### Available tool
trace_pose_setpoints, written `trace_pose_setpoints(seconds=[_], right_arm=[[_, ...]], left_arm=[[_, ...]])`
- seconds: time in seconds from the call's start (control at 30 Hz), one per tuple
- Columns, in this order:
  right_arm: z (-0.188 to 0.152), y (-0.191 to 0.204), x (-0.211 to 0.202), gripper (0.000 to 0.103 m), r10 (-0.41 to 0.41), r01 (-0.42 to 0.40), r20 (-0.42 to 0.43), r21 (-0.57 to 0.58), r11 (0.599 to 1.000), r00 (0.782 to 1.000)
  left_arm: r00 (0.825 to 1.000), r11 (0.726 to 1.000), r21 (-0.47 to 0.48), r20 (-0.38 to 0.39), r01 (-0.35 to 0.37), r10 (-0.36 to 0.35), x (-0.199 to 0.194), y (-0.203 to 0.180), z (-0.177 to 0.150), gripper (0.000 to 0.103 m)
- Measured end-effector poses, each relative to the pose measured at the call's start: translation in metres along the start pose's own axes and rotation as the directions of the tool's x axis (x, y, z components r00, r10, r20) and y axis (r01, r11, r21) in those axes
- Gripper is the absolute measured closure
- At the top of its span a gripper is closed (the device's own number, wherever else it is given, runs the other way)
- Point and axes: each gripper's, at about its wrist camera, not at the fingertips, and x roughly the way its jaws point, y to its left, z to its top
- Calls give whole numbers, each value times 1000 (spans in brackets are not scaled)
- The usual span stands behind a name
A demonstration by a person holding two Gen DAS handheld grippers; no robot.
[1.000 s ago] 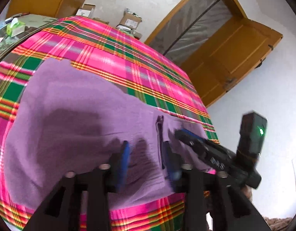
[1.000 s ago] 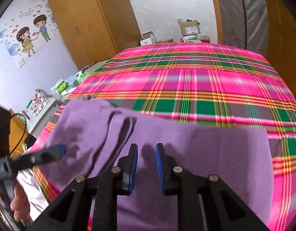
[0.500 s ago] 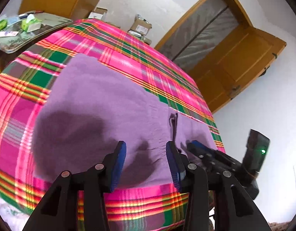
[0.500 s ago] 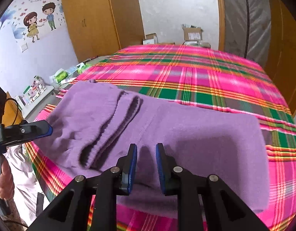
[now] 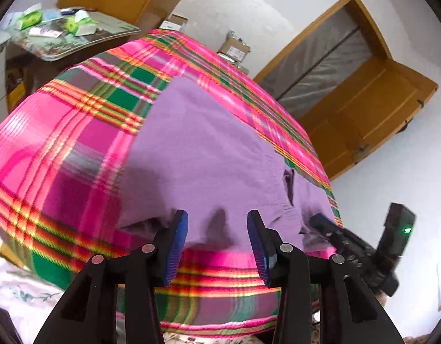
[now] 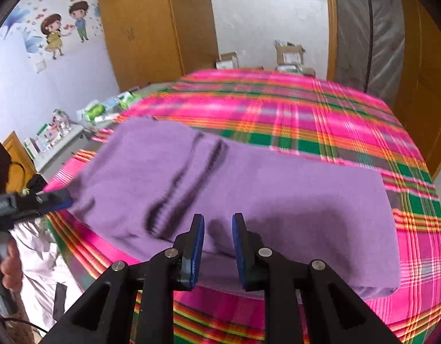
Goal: Fold clothes
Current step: 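Open the right tool, release the folded edge and withdraw both tools, then grasp the purple garment's end with the left tool while the right tool grasps beside it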
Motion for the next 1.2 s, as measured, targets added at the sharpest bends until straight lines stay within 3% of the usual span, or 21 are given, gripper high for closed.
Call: trace_pose_setpoints(seconds=[0.27,0.57,0.8,0.9,1.2], right_arm=[[5,38,1,83,85,-84,7,-78,993,996],[-5,42,18,83,102,-108,-82,-66,992,991],[7,60,-4,83,104,-103,9,-119,988,994],[8,80,1,82,131,-128,1,-179,975,991],[6,144,39,59,268,-281,-85,-317,906,960]], left_arm=[[1000,999,-46,28,-5,6,-14,21,-3,58],[999,996,-86,42,-27,31,-17,41,2,58],[997,993,-111,60,-50,56,-21,56,9,58],[996,991,-126,66,-54,62,-22,63,10,58],[995,987,-154,77,-53,66,-24,78,20,58]])
